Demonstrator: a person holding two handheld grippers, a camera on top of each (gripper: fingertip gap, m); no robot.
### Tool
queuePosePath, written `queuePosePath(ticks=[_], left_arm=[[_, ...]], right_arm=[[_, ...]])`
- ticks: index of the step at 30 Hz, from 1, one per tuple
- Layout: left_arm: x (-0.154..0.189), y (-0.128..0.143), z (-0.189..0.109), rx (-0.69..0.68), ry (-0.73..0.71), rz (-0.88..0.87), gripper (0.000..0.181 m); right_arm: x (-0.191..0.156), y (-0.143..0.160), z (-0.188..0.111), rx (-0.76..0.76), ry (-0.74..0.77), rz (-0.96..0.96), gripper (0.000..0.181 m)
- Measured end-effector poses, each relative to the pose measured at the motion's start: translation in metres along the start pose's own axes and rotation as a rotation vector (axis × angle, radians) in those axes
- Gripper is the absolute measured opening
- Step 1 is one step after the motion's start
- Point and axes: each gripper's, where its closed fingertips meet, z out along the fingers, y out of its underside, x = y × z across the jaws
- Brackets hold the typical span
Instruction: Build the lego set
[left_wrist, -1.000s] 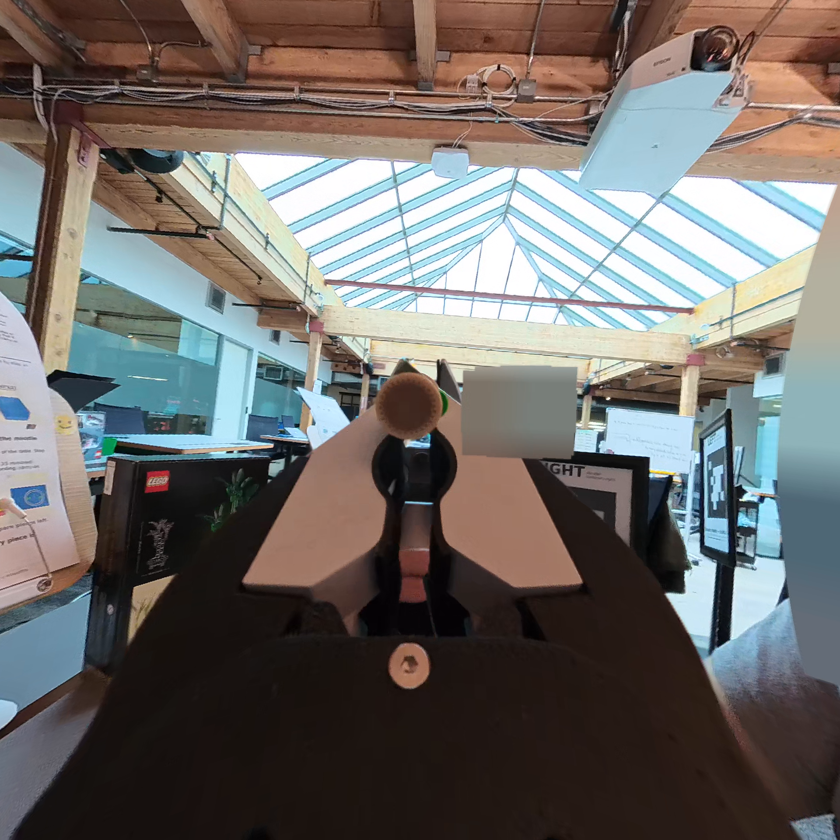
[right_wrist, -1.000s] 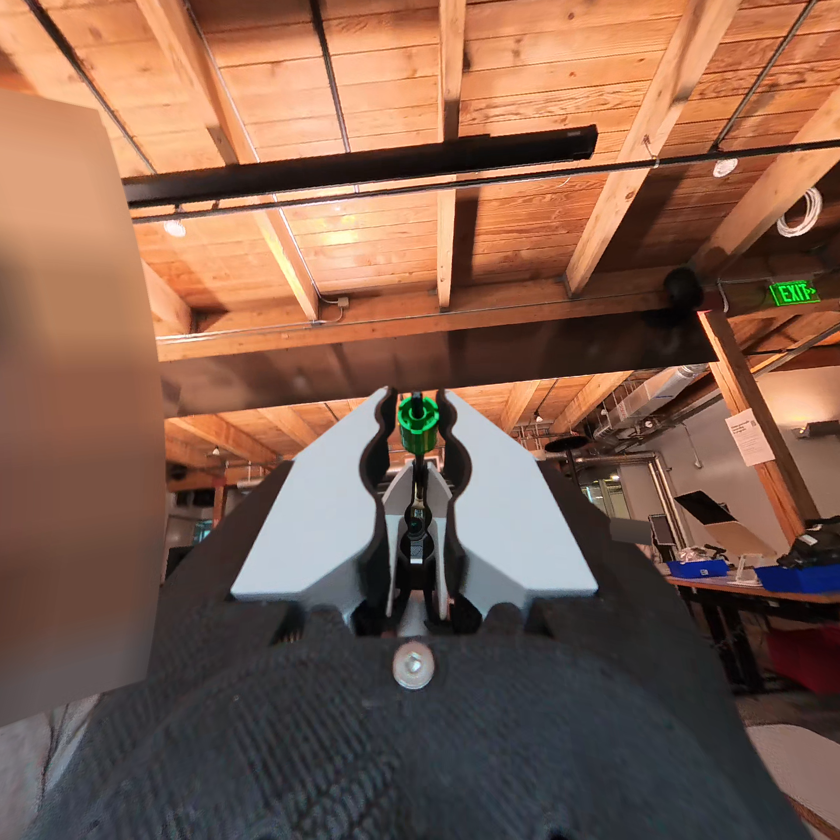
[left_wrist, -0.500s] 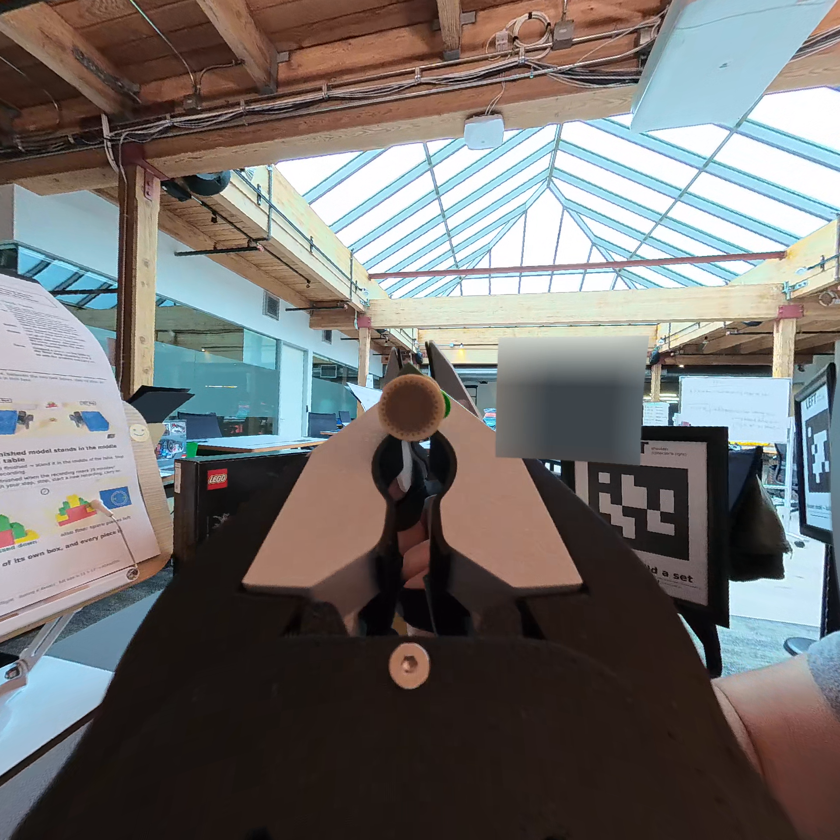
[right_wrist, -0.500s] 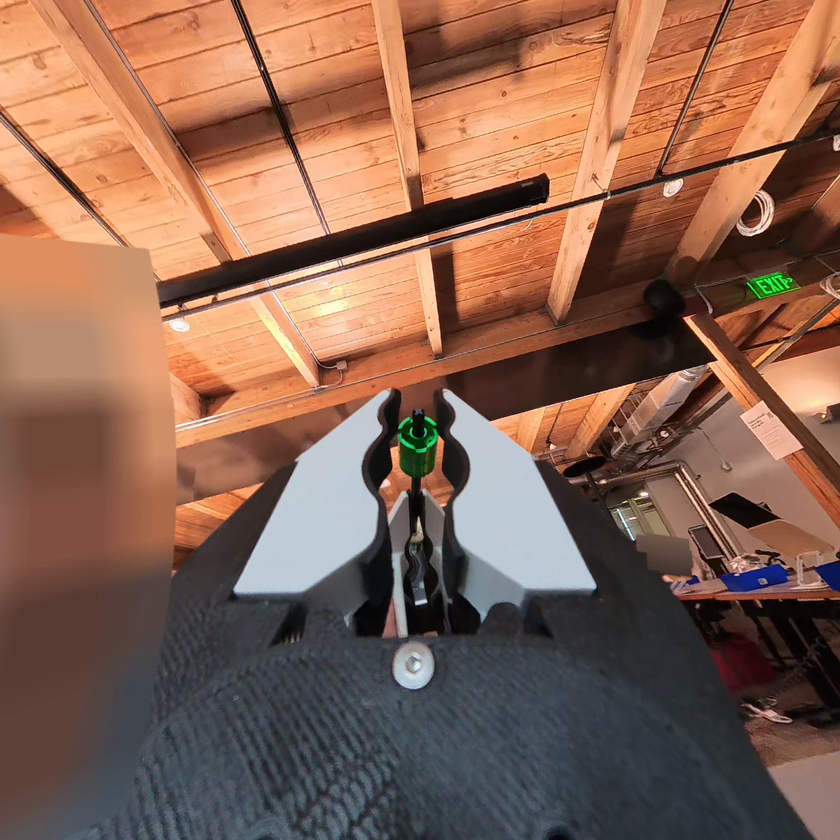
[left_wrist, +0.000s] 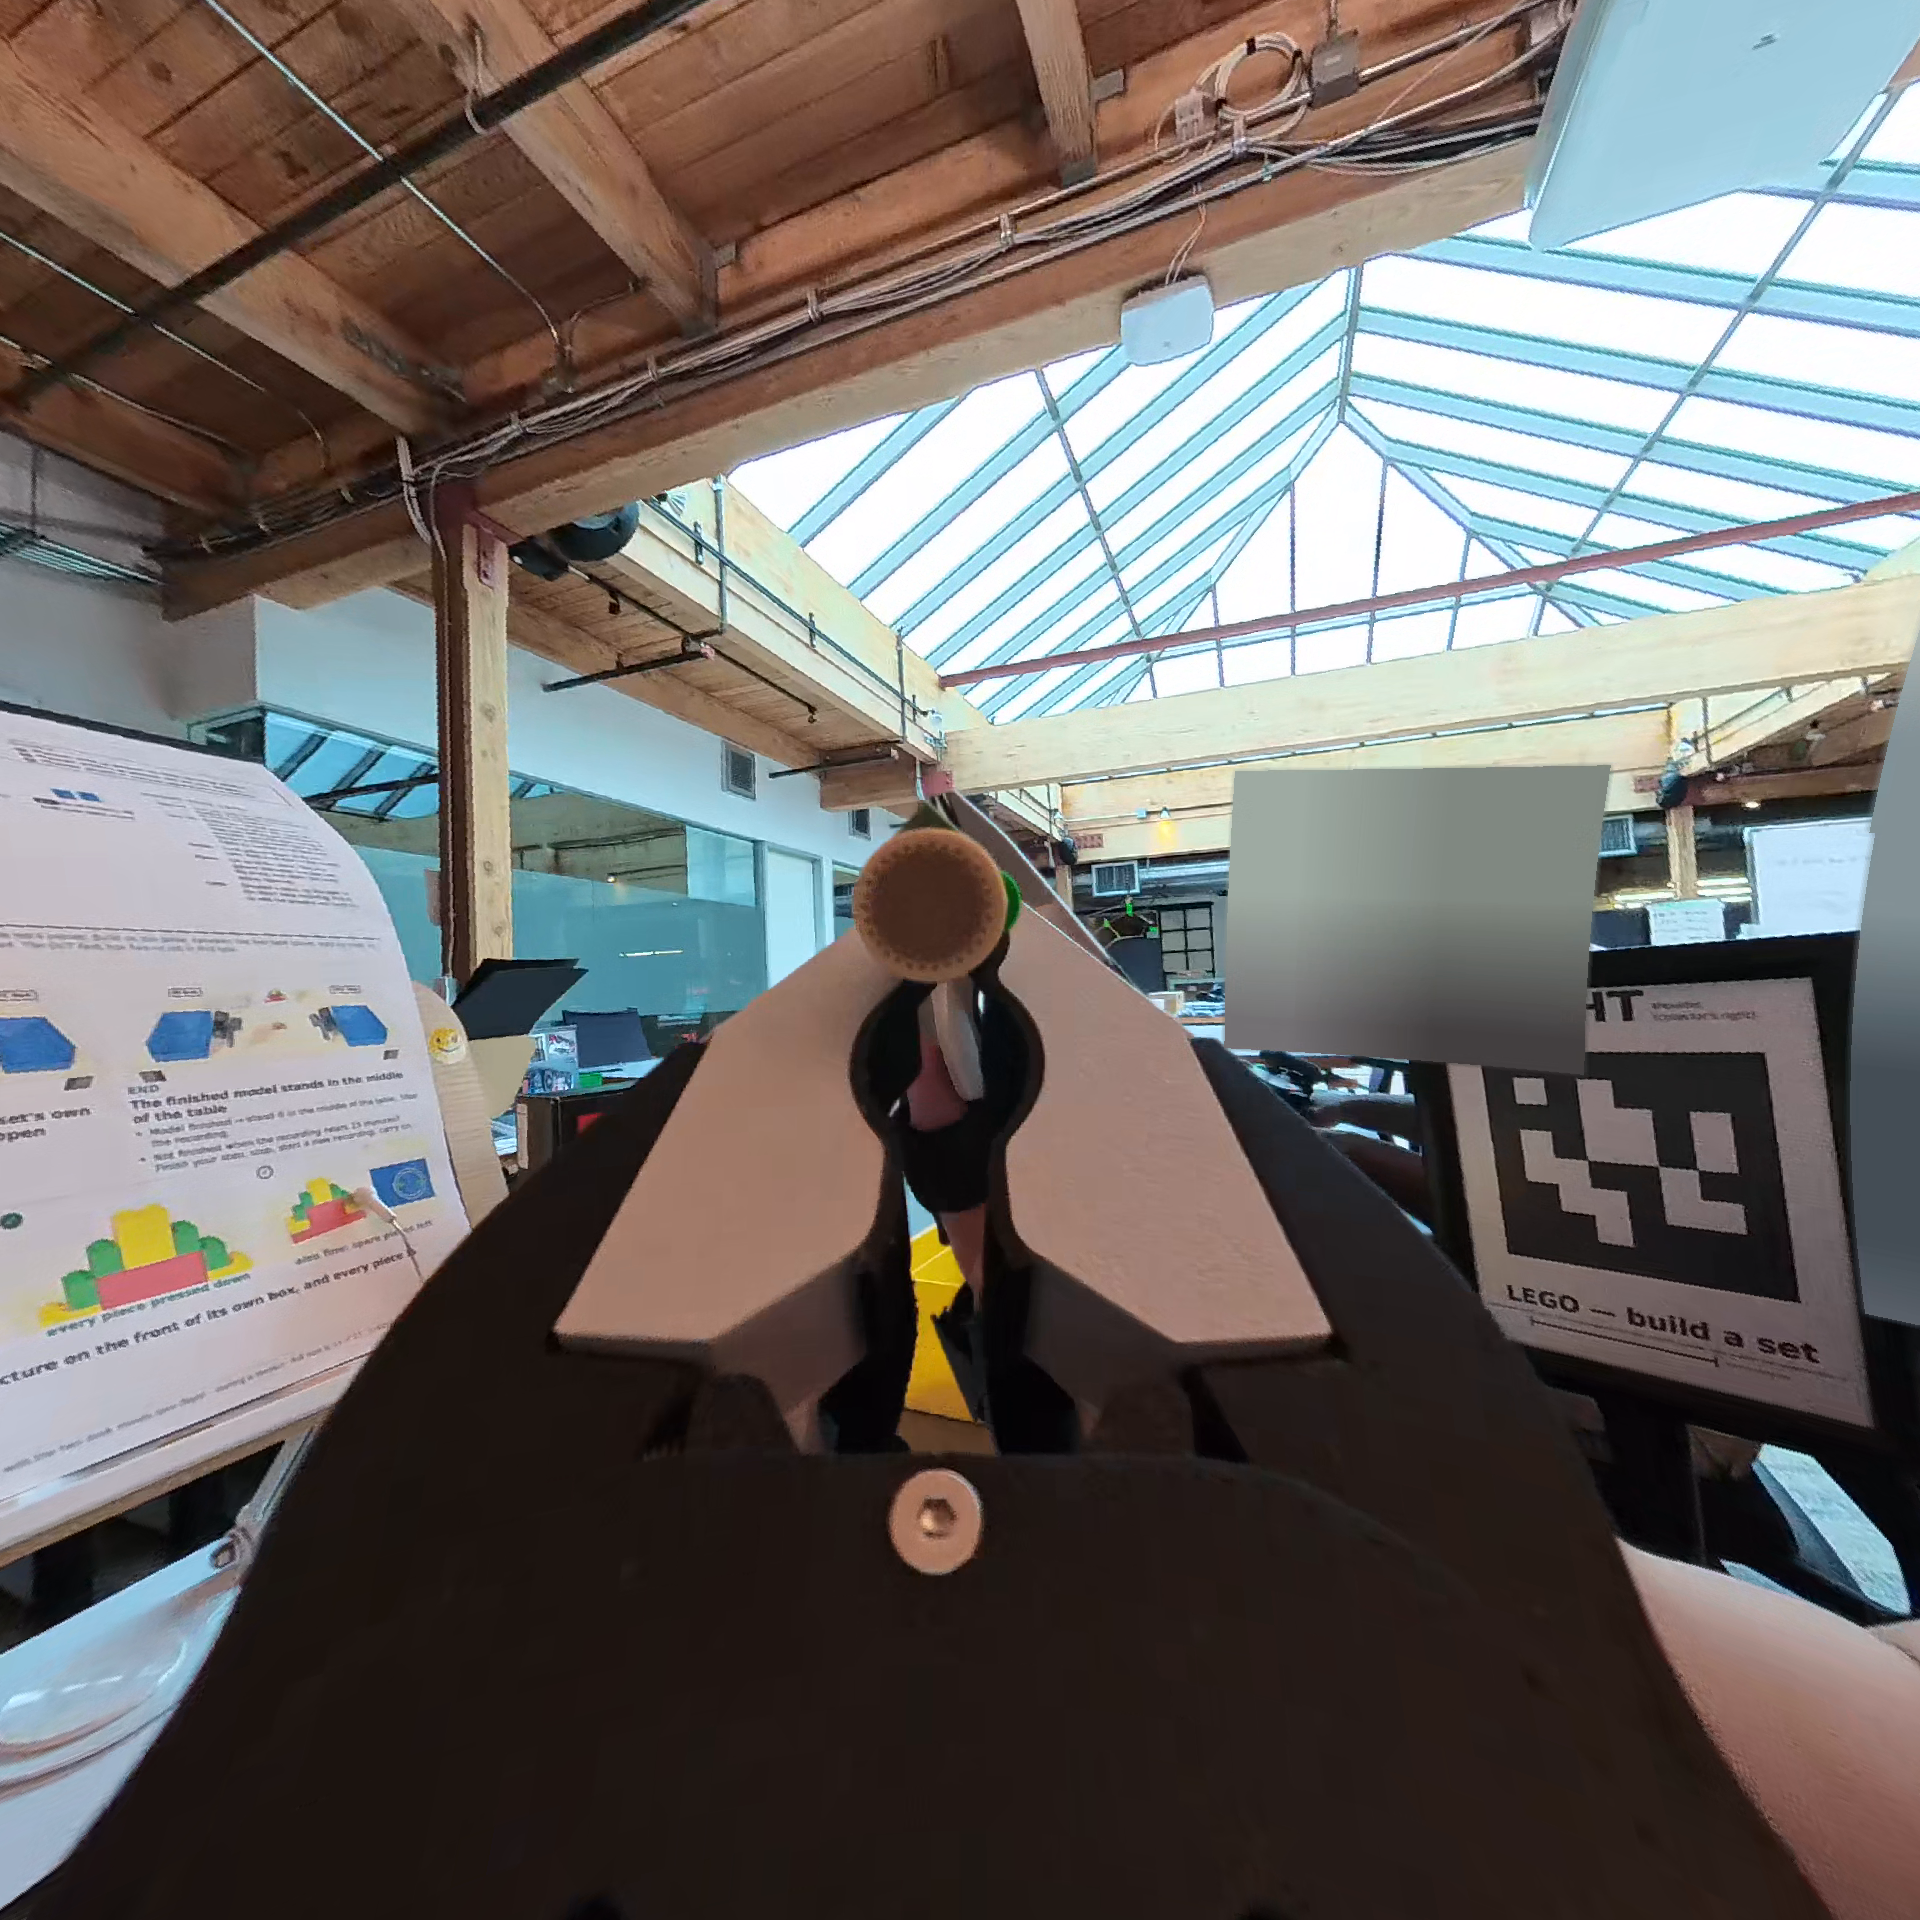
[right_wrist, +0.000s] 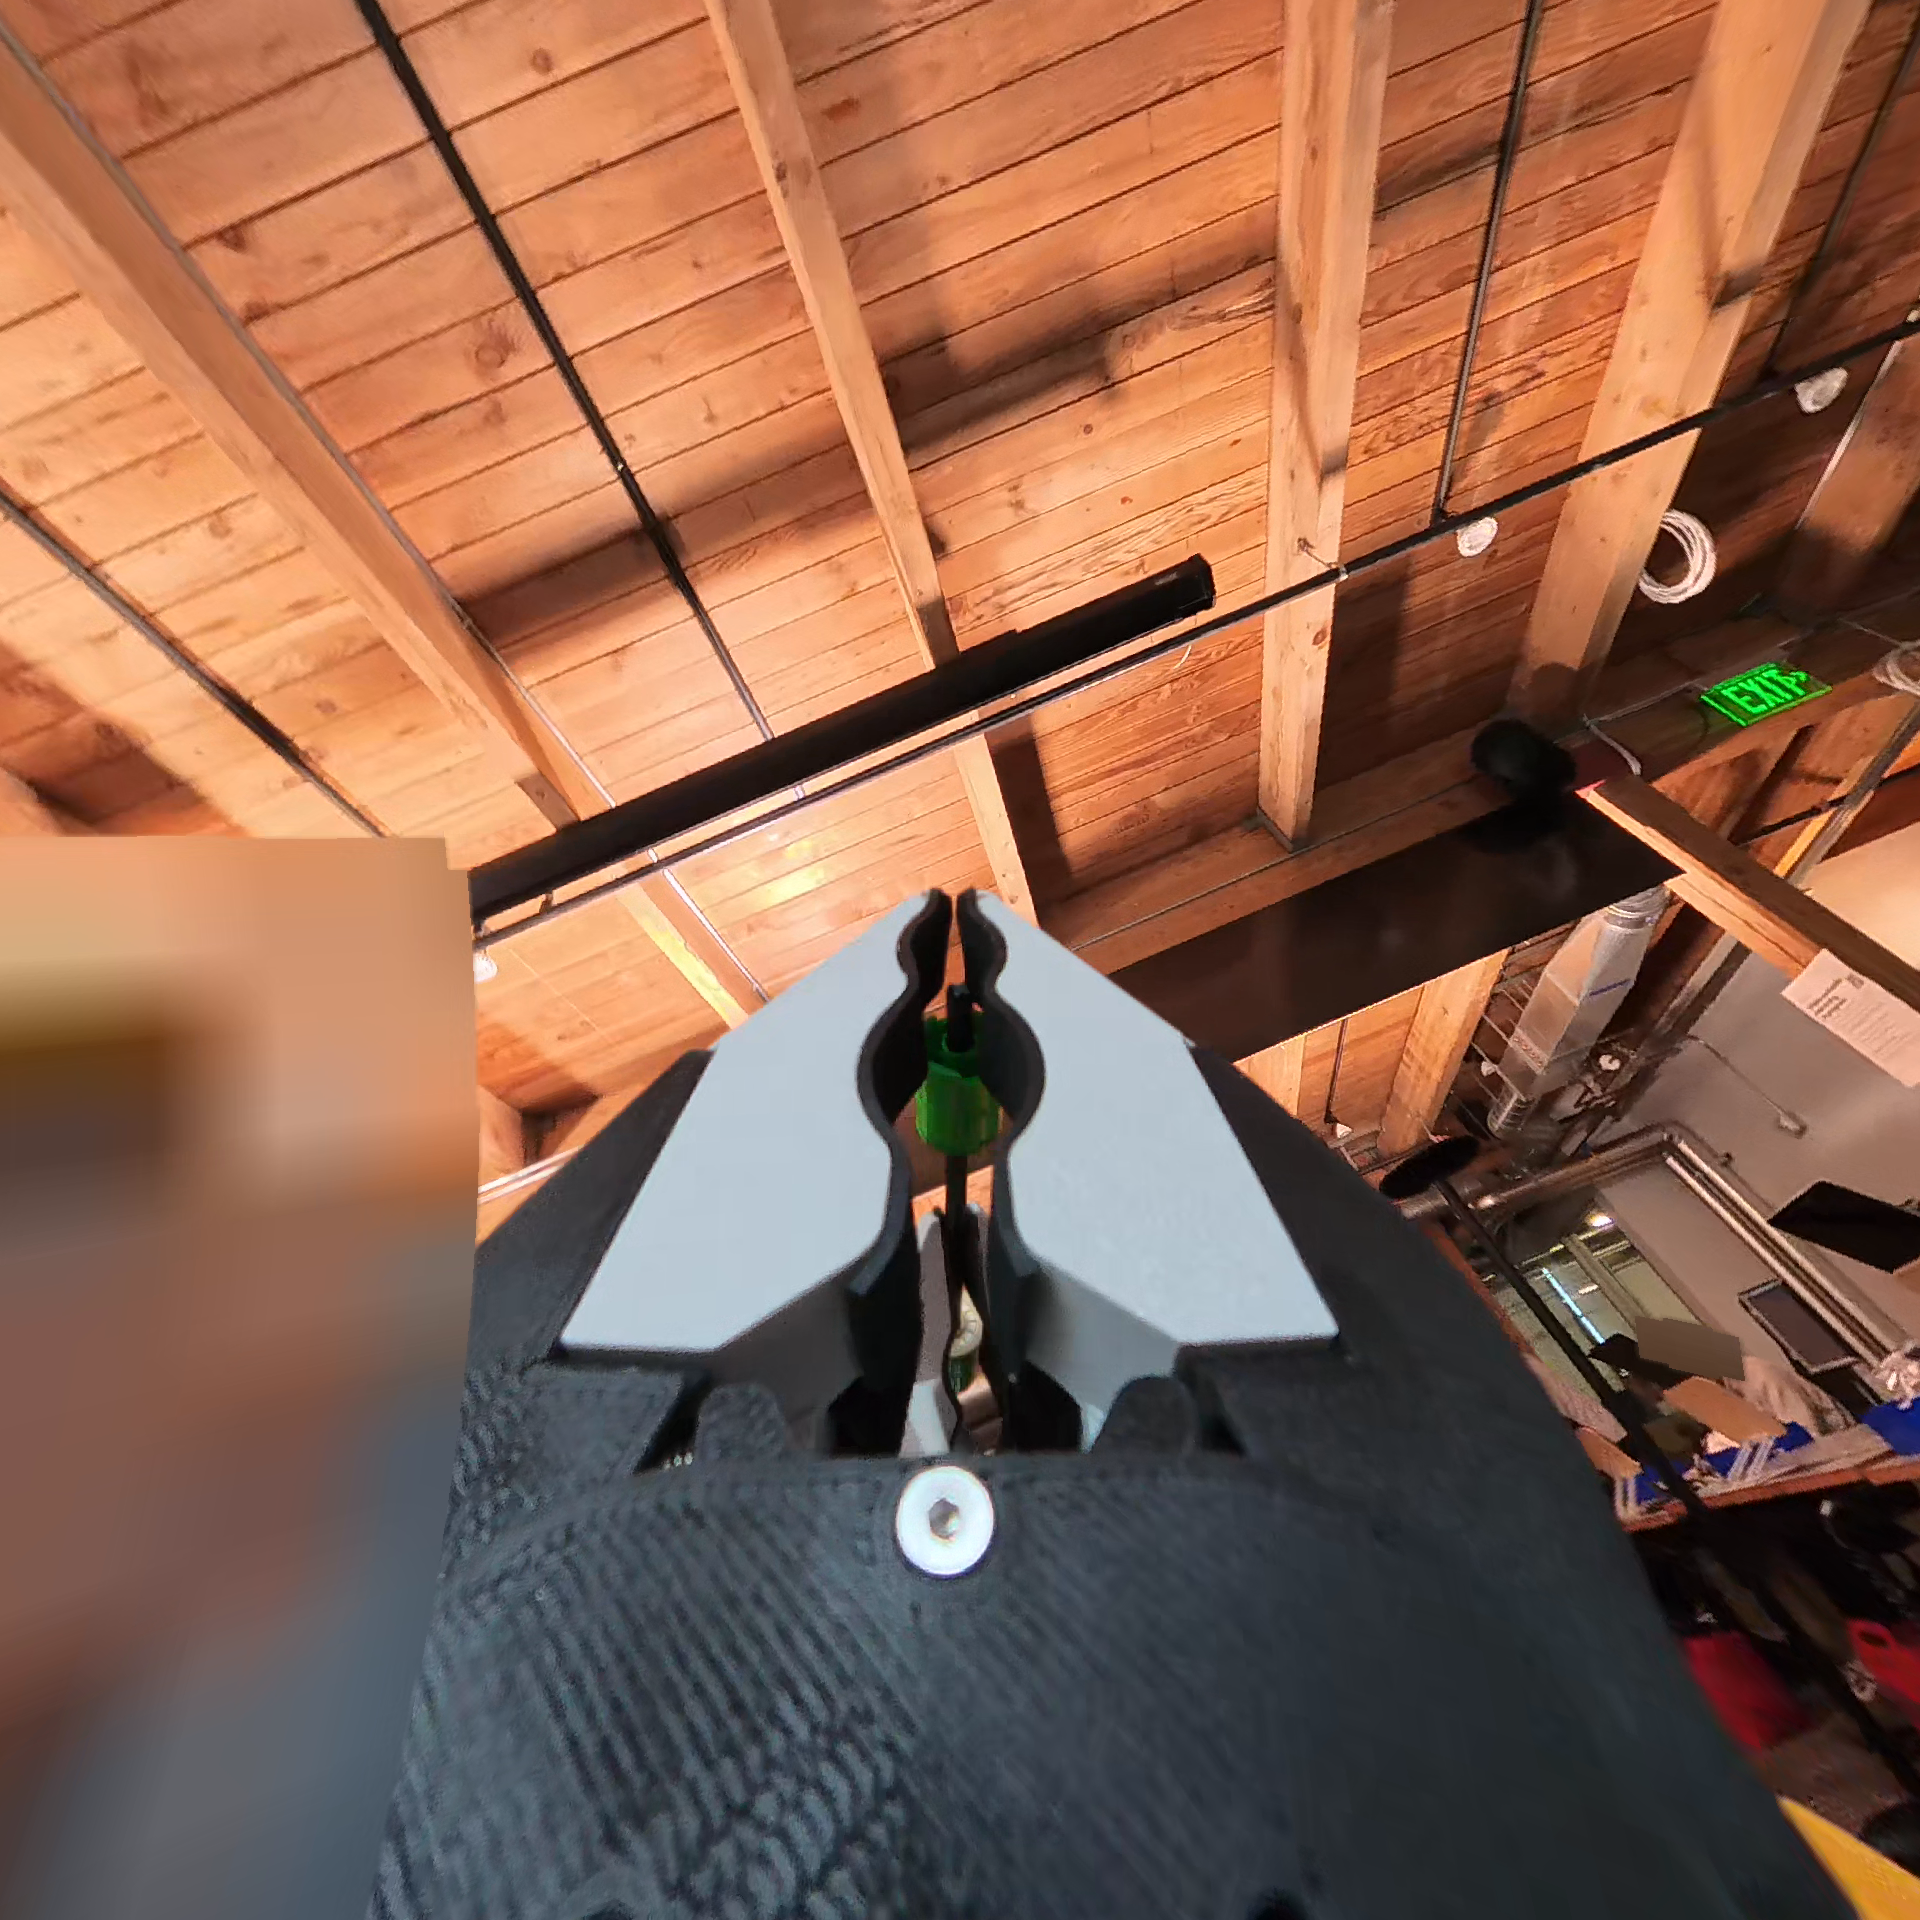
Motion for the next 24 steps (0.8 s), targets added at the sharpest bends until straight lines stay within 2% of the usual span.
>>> queuePosePath(ticks=[3,9,16,20,24], left_arm=[[-0.004,-0.001,-0.002,0.018,-0.02,-0.011,0.001],[-0.009,-0.003,-0.005,0.046,-0.066,0.012,0.001],[-0.016,-0.008,-0.01,0.078,-0.1,0.008,0.001],[-0.014,0.002,-0.006,0.043,-0.105,0.032,0.001],[-0.014,0.01,-0.004,0.017,-0.108,0.034,0.0]], right_arm=[[0.005,0.003,-0.003,0.025,0.027,0.025,0.0],[0.01,0.002,-0.007,0.066,0.041,0.013,0.013],[0.021,0.015,-0.009,0.036,0.09,0.053,0.003],[0.025,0.012,-0.014,0.059,0.096,0.052,0.003],[0.027,0.008,-0.017,0.02,0.114,-0.005,0.004]])
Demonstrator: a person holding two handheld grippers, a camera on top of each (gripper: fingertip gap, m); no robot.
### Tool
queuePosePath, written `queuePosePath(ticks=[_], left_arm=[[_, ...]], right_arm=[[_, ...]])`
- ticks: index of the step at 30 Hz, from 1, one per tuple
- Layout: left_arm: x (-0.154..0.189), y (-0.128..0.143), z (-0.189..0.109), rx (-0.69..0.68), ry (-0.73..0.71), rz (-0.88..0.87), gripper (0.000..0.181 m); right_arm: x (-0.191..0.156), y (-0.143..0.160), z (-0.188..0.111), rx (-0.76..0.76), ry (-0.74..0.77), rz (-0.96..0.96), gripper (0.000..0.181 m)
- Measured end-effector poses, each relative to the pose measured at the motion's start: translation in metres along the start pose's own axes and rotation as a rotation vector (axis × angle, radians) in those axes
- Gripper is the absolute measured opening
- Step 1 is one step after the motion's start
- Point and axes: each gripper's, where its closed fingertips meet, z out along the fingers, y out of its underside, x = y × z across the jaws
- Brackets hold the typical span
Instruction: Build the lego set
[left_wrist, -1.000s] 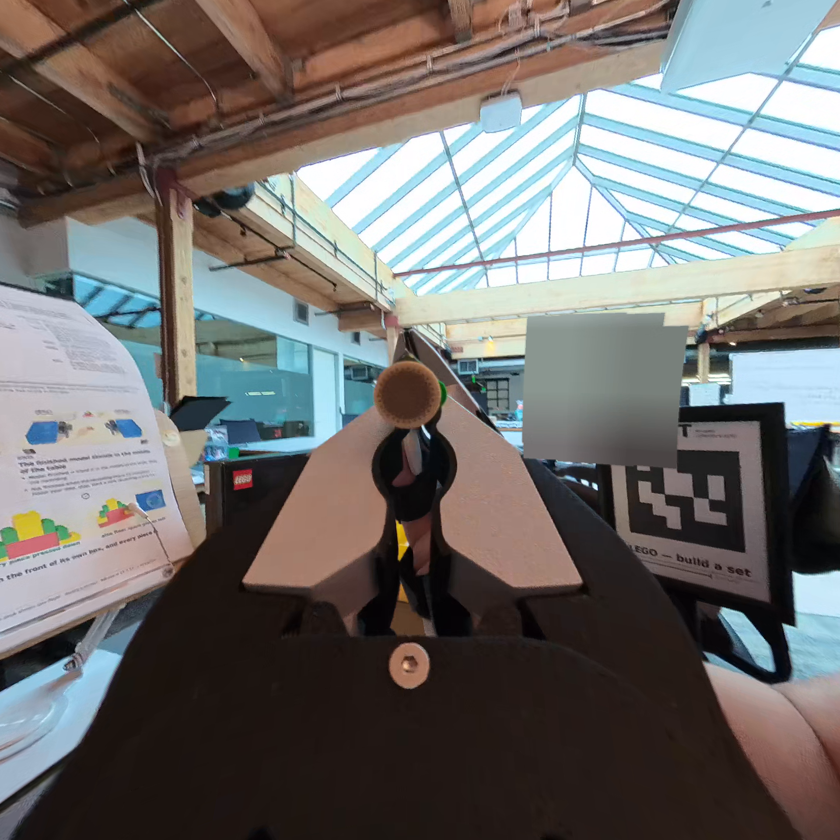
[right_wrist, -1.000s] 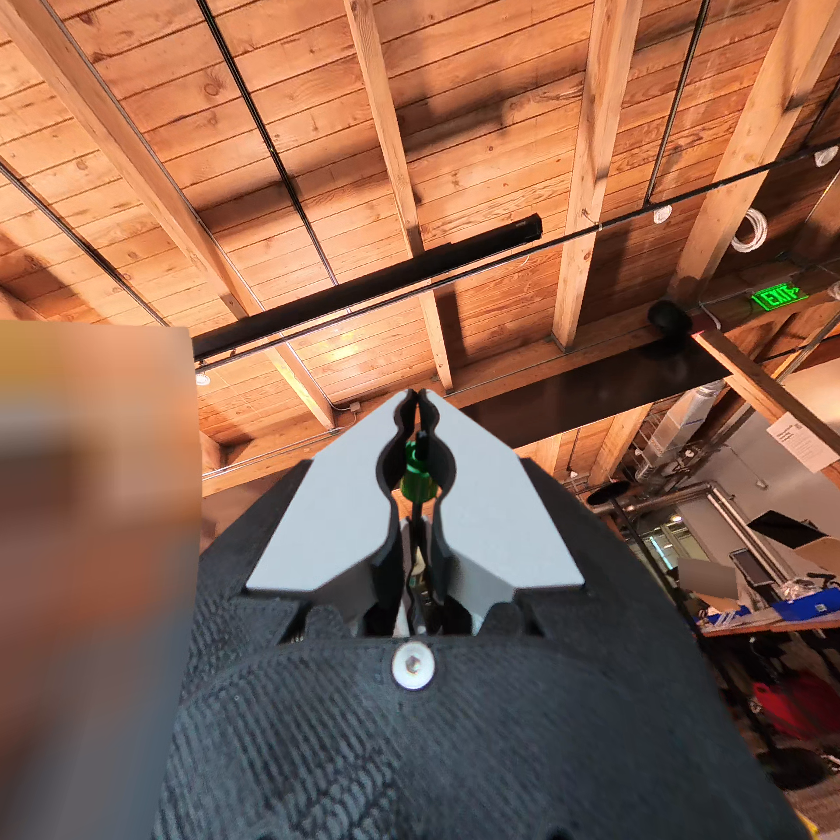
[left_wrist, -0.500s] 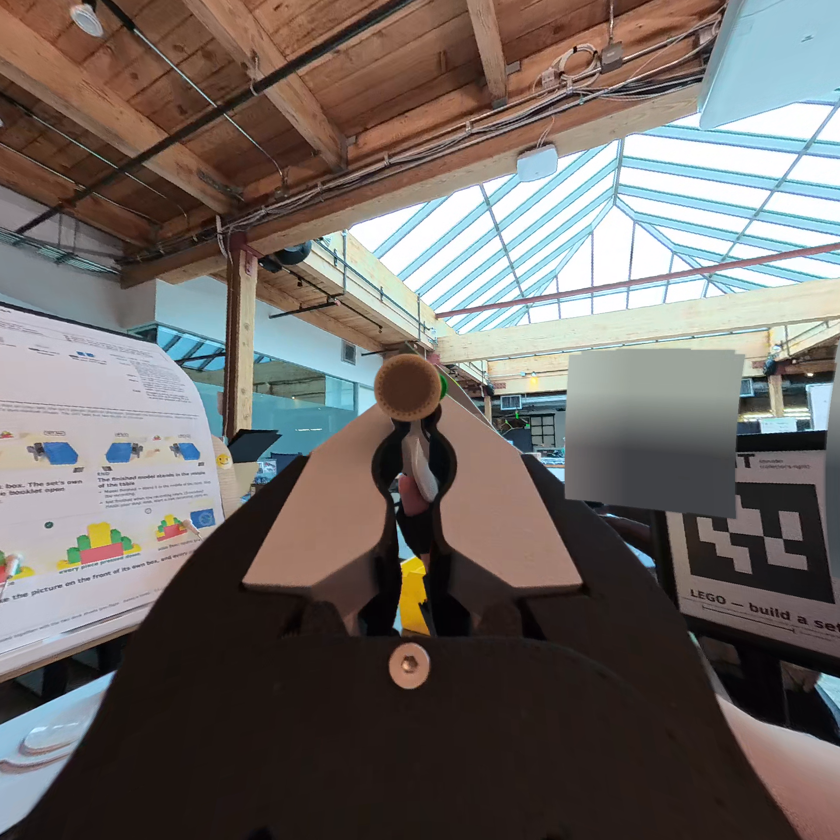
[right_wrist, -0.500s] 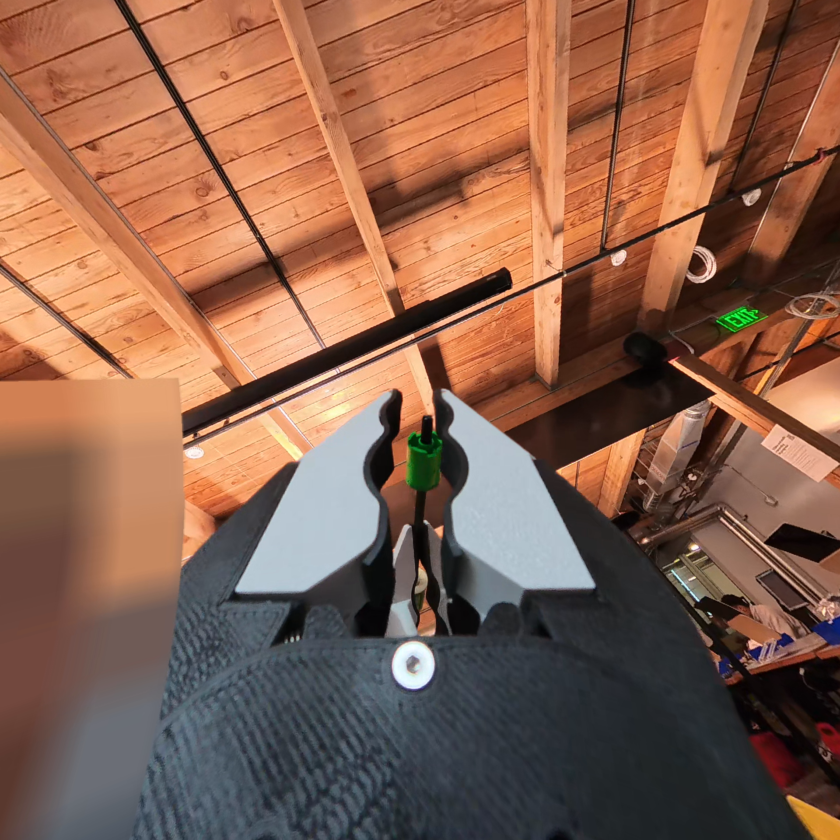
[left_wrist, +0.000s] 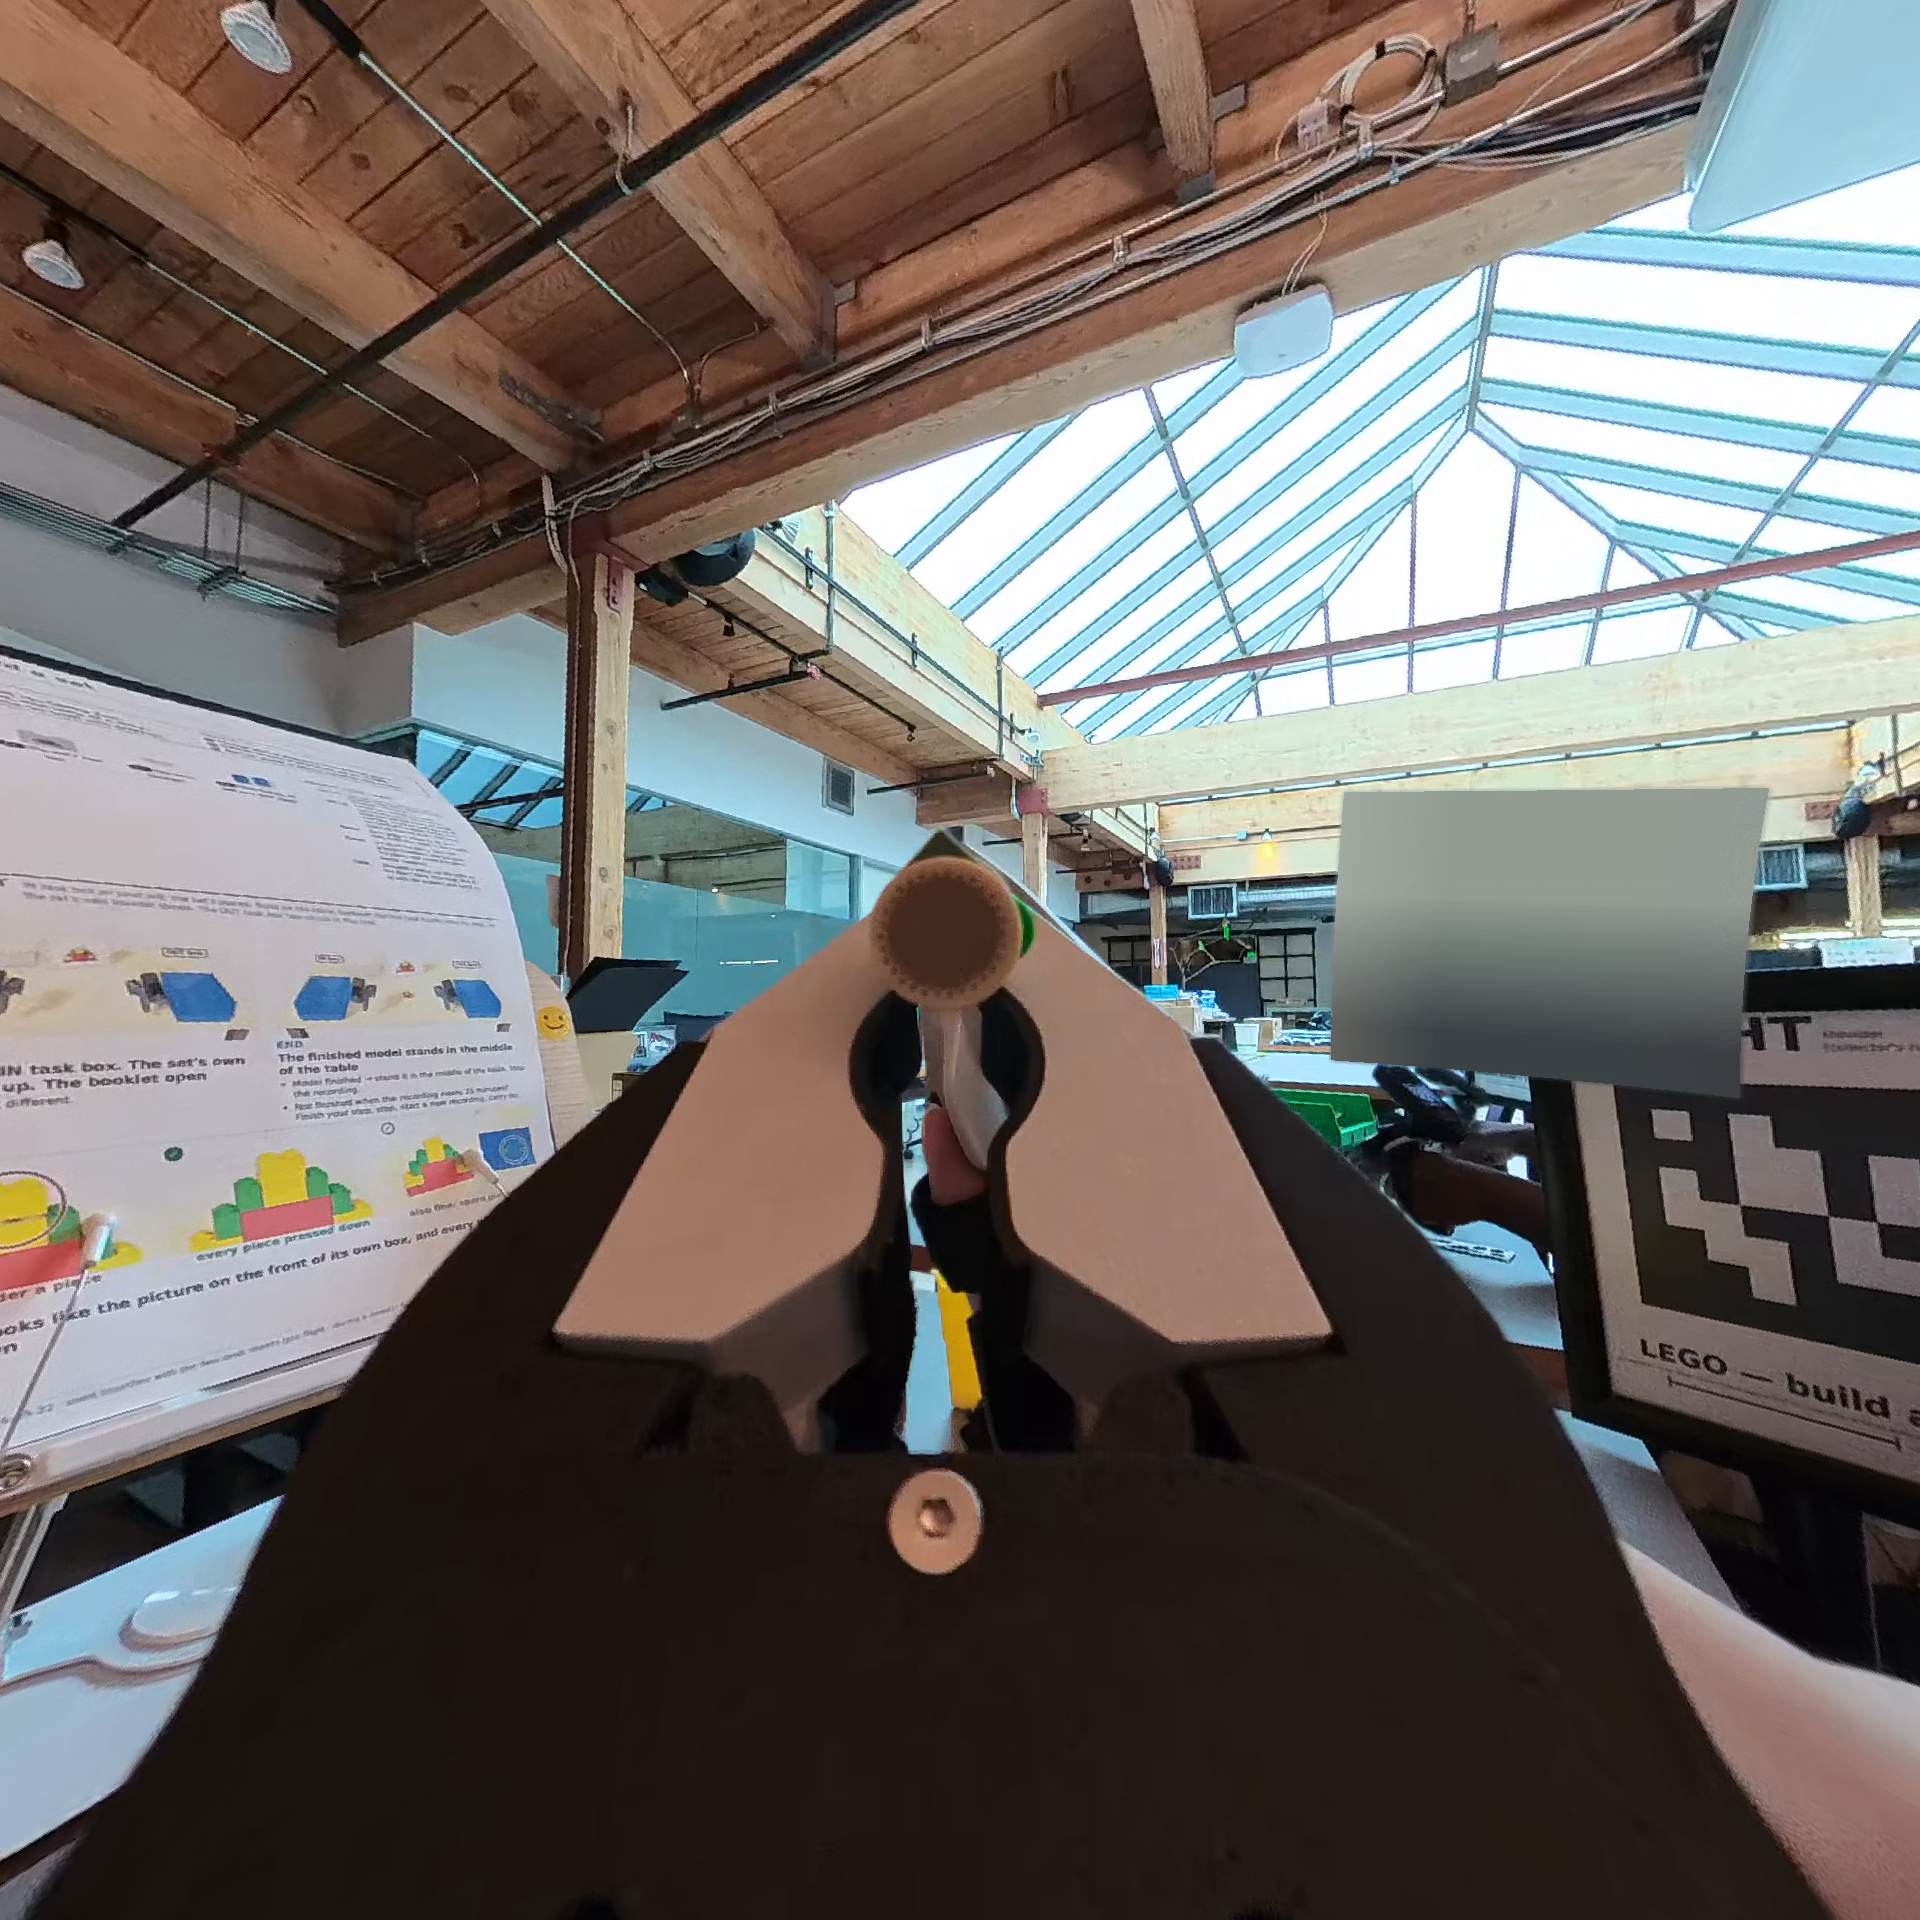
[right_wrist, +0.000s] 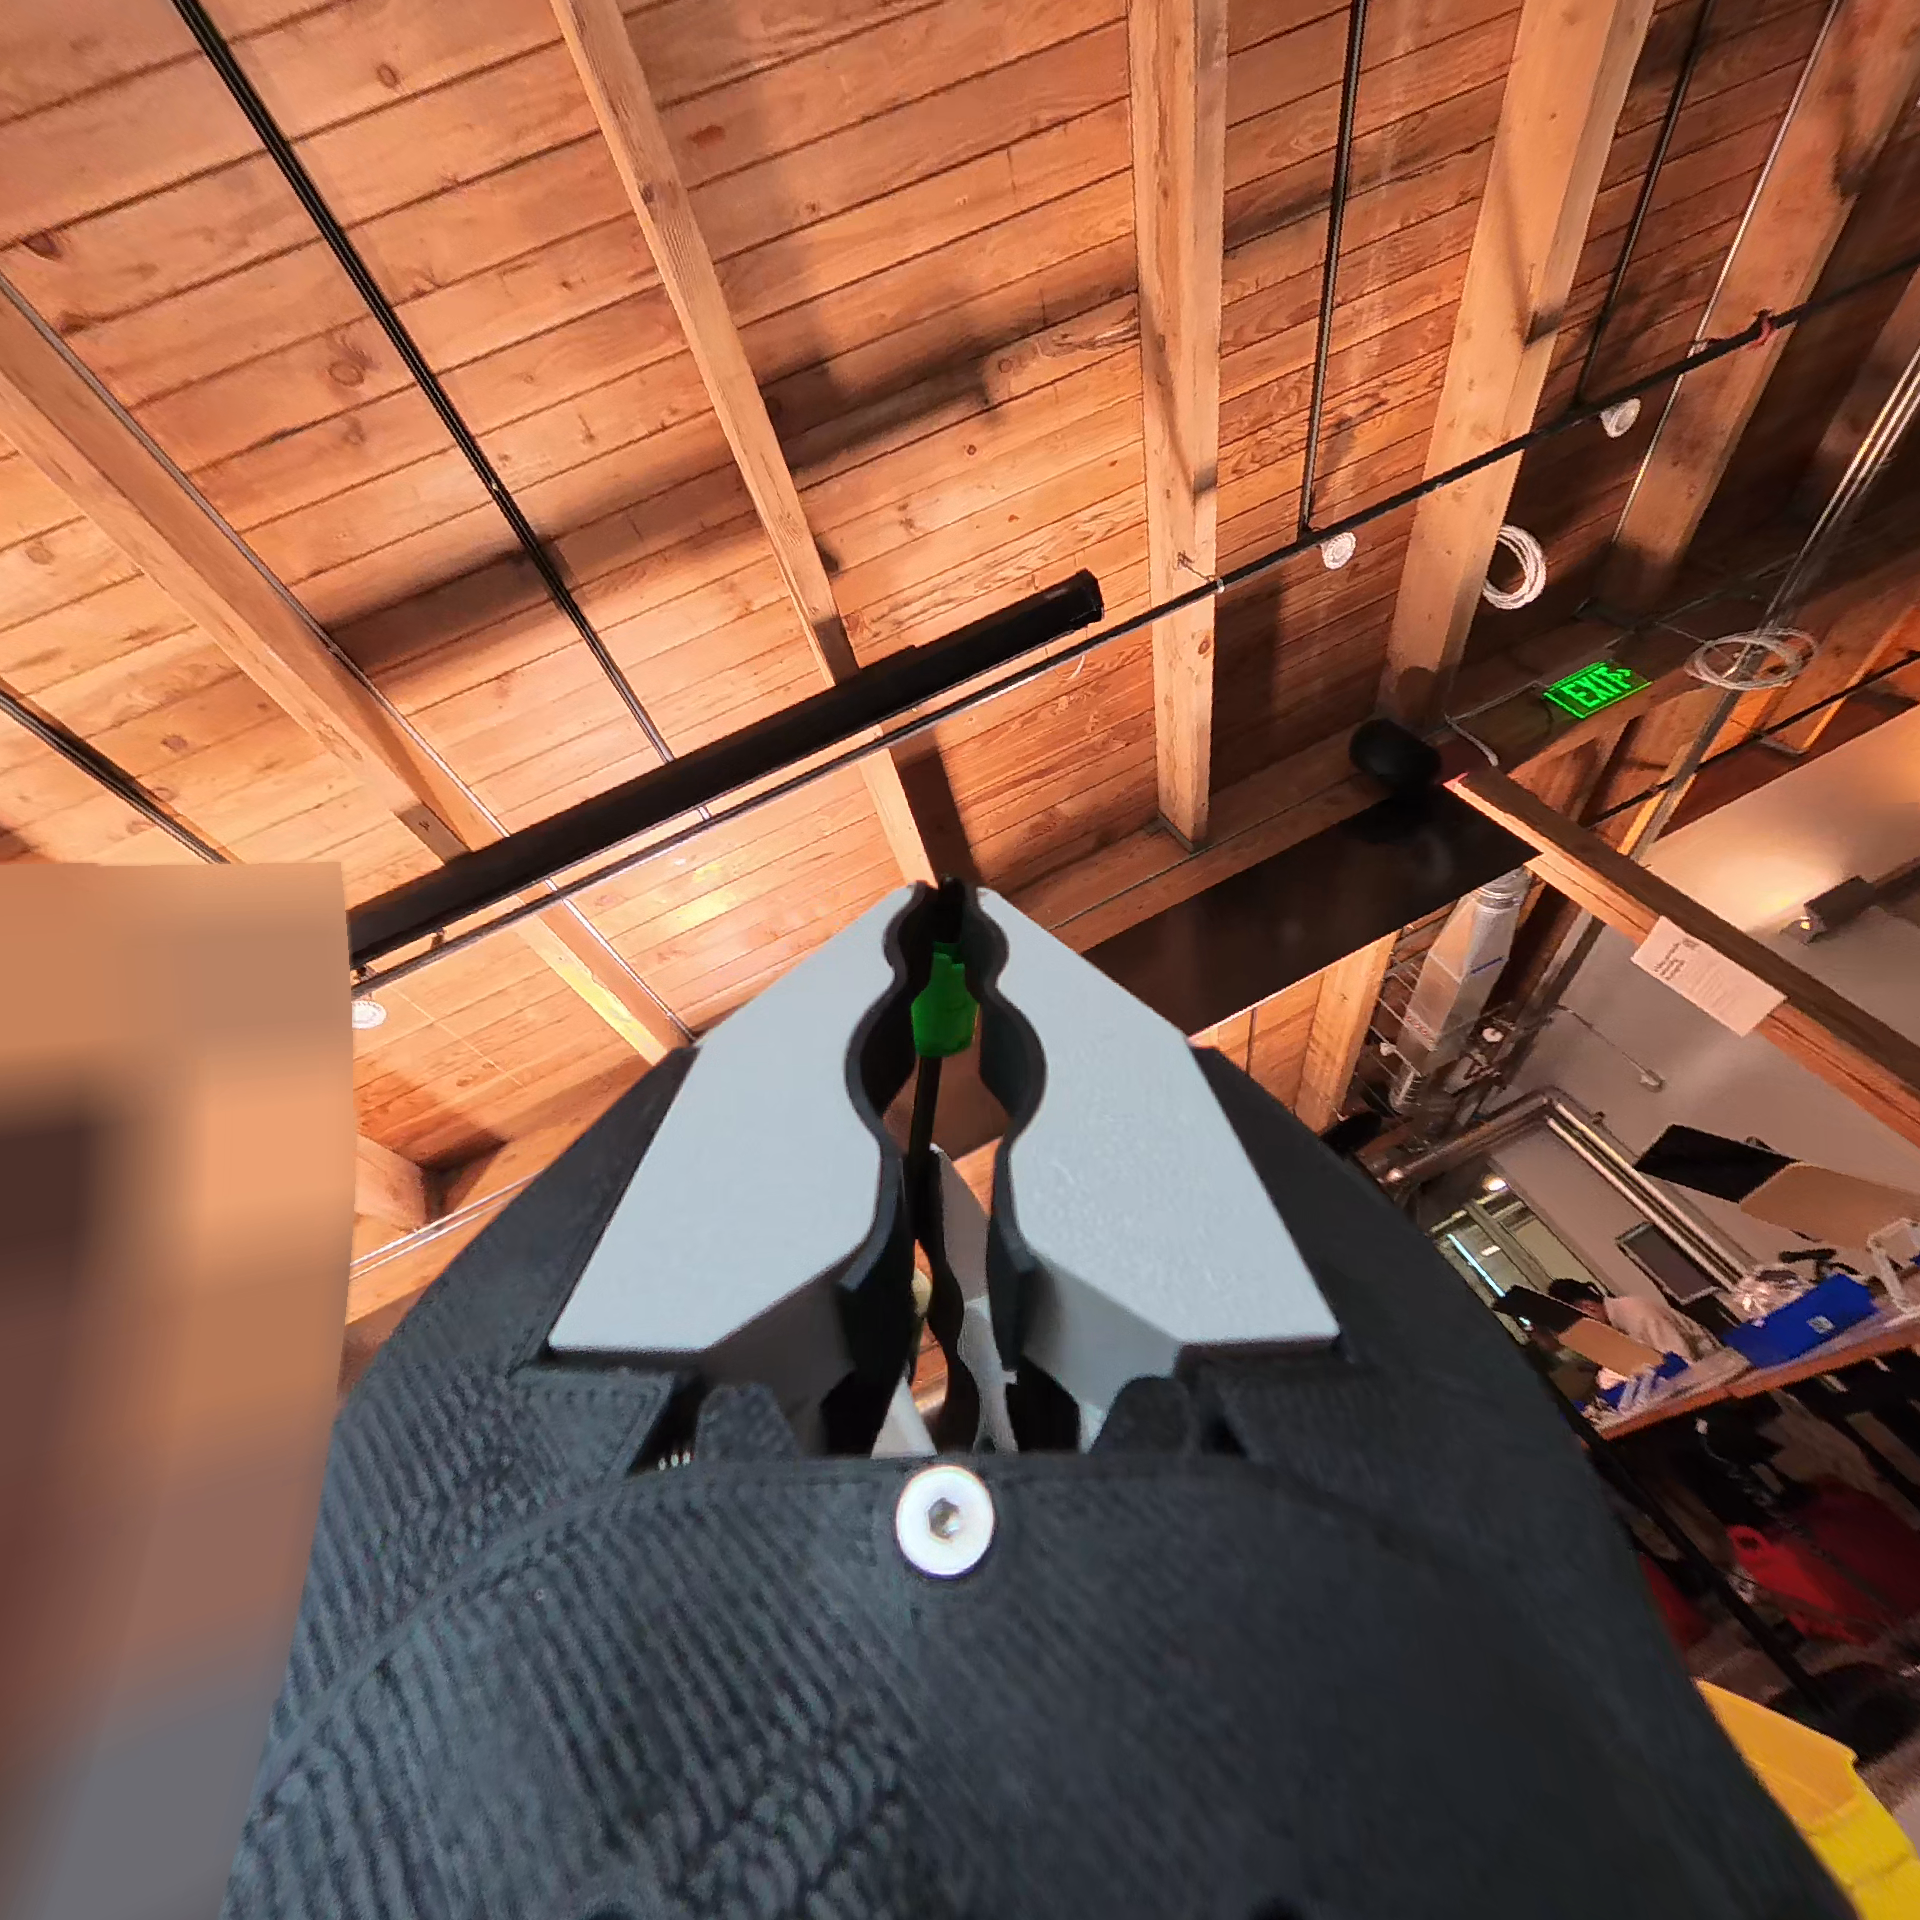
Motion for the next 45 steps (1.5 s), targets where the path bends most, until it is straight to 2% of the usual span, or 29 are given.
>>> queuePosePath(ticks=[4,8,28,45], left_arm=[[-0.002,0.003,0.001,-0.024,0.004,0.001,0.0],[0.001,0.001,0.0,0.015,0.012,-0.021,0.001],[0.004,-0.004,-0.001,0.048,0.061,-0.131,0.002],[0.005,-0.007,-0.002,0.052,0.087,-0.155,0.002]], right_arm=[[0.004,-0.001,-0.002,-0.017,0.013,0.011,0.005],[-0.002,0.0,0.0,-0.014,-0.022,0.041,0.004],[-0.017,0.006,0.002,-0.038,-0.038,-0.058,0.004],[-0.023,0.011,0.004,-0.068,-0.044,-0.113,0.005]])
